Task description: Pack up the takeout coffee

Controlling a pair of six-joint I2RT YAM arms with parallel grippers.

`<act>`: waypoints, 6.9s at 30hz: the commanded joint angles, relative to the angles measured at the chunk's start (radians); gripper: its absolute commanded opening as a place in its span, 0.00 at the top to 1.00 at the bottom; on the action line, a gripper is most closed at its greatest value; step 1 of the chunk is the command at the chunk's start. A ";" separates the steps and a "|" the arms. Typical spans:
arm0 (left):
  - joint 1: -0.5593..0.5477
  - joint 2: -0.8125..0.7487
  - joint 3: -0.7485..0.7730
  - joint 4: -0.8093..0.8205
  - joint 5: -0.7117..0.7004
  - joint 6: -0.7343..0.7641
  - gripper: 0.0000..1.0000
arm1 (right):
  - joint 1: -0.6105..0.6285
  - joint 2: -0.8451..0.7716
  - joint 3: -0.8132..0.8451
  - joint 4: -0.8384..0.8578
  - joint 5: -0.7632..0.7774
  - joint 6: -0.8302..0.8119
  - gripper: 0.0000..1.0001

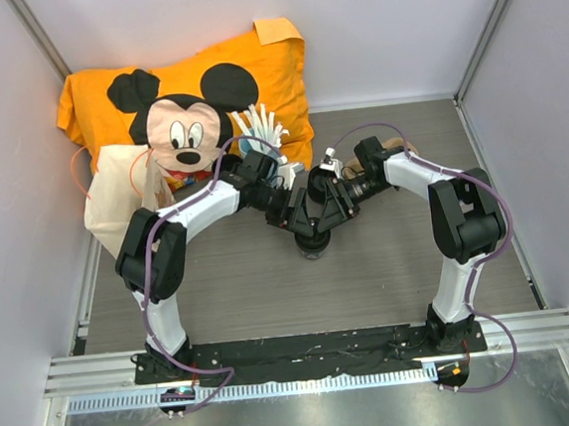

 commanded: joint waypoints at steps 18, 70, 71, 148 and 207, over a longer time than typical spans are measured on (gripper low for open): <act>0.004 0.028 0.035 -0.140 -0.139 0.115 0.25 | -0.003 -0.026 0.024 -0.009 -0.040 -0.023 0.32; 0.008 0.006 0.144 -0.250 -0.015 0.065 0.18 | -0.046 -0.088 -0.028 0.017 -0.008 -0.037 0.36; 0.008 0.005 0.148 -0.261 -0.012 0.065 0.18 | -0.043 -0.088 -0.025 0.022 -0.009 -0.031 0.35; 0.100 0.074 0.188 0.027 0.094 -0.120 0.21 | 0.009 -0.158 -0.269 0.385 0.002 0.210 0.31; 0.142 -0.007 0.078 -0.073 0.031 -0.011 0.20 | 0.101 -0.240 -0.243 0.473 0.115 0.233 0.31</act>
